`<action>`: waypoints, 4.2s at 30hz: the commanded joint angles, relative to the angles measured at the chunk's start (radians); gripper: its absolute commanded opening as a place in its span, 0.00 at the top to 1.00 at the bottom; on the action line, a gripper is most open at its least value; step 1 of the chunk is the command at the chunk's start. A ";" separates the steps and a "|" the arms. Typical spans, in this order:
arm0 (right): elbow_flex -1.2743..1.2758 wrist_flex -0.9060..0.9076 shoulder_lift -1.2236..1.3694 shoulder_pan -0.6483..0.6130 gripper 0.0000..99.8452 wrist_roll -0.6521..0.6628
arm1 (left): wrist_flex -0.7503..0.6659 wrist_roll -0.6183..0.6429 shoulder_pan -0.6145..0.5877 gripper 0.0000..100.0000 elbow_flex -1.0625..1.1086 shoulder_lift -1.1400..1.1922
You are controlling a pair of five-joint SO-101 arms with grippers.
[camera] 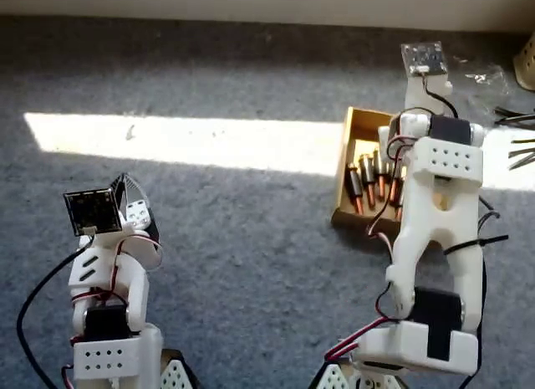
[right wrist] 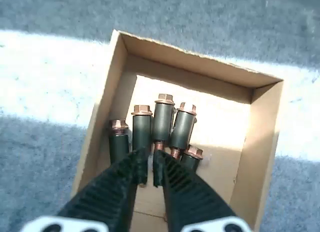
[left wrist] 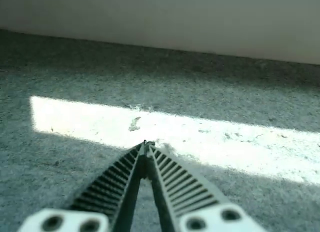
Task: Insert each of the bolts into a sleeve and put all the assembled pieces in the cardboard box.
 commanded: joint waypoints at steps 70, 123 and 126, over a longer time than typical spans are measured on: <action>1.537 -0.120 -1.710 -0.114 0.99 -0.213 | 0.364 -0.005 0.163 0.99 0.087 -0.134; 1.735 0.113 -1.710 -0.260 0.99 -0.354 | 0.795 -0.003 0.170 0.99 0.087 -0.131; 1.735 0.113 -1.710 -0.262 0.99 -0.351 | 0.795 -0.003 0.170 0.99 0.087 -0.131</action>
